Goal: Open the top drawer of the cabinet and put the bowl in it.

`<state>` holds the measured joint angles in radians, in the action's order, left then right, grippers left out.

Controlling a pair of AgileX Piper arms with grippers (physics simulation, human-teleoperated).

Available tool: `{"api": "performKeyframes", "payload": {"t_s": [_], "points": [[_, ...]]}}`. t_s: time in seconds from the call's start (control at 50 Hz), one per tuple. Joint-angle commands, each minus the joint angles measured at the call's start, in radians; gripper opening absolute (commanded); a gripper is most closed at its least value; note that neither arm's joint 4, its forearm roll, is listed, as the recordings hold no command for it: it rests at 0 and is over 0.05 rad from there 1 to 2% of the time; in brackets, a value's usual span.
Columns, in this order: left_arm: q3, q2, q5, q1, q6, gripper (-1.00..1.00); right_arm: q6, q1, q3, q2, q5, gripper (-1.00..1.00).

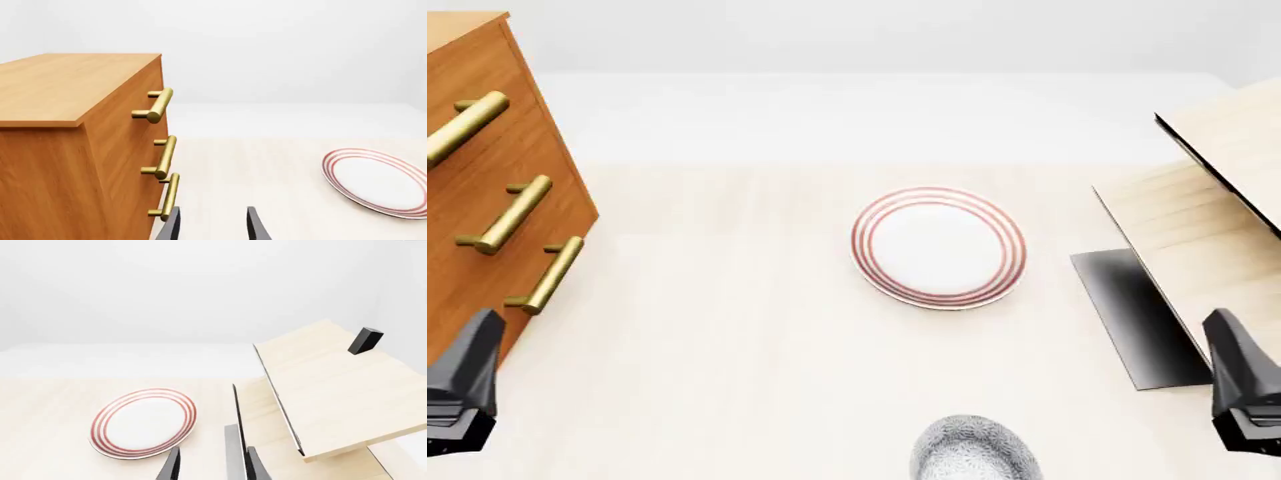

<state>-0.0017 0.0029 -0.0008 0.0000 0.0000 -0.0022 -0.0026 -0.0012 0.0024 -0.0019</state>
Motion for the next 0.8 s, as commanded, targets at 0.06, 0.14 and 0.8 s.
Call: {"api": "performKeyframes", "payload": {"t_s": [0.06,0.14,0.8], "points": [[-0.003,0.005,-0.001,0.000,0.000,1.00,-0.005,-0.005,-0.002,0.006,-0.004,1.00],[-0.003,0.005,-0.001,0.000,0.000,1.00,-0.005,-0.004,-0.003,0.004,-0.004,1.00],[-0.051,-0.002,0.019,-0.008,0.130,1.00,-0.004,-0.004,-0.006,0.011,-0.001,1.00]]}}
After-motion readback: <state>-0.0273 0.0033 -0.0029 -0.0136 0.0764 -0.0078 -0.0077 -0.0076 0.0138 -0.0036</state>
